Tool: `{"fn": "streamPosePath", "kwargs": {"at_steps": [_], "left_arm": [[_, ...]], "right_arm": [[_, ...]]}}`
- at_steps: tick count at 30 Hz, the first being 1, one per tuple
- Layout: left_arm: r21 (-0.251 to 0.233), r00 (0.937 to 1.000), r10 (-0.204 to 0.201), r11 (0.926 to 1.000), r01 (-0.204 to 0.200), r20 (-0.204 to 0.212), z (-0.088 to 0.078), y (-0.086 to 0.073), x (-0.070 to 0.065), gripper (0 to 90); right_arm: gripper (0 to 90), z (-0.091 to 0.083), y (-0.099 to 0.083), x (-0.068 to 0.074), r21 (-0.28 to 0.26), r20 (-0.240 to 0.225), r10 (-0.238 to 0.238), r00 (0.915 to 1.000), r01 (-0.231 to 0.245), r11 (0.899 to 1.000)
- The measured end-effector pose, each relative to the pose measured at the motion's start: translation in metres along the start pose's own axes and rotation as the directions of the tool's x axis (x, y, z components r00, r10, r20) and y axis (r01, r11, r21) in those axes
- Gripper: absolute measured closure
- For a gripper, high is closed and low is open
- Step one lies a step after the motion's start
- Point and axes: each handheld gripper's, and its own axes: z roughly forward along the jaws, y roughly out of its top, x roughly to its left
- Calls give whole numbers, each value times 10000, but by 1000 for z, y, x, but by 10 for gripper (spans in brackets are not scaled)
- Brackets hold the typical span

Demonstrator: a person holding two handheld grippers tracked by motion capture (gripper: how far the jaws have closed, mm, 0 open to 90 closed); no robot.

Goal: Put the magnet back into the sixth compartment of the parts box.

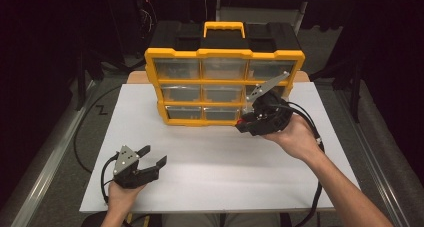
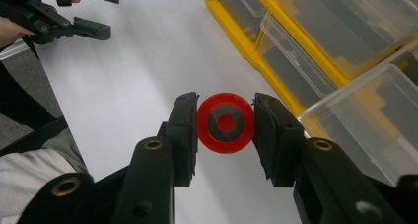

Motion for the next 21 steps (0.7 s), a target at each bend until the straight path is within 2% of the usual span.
{"fn": "streamPosePath", "kwargs": {"at_steps": [9,12,21], "left_arm": [[9,10000,-23,10000,23,42,0,0,0,300],[-139,9999,-9,9999,11,146,-1,0,-1,297],[-68,9999,32,10000,-31,157,1,0,-1,297]], "right_arm": [[650,-8,4,-2,-86,140,-19,9999,20,10000],[650,-9,4,-4,-102,181,79,9998,-77,9999],[650,-13,2,-9,-219,306,252,9992,-245,9995]]}}
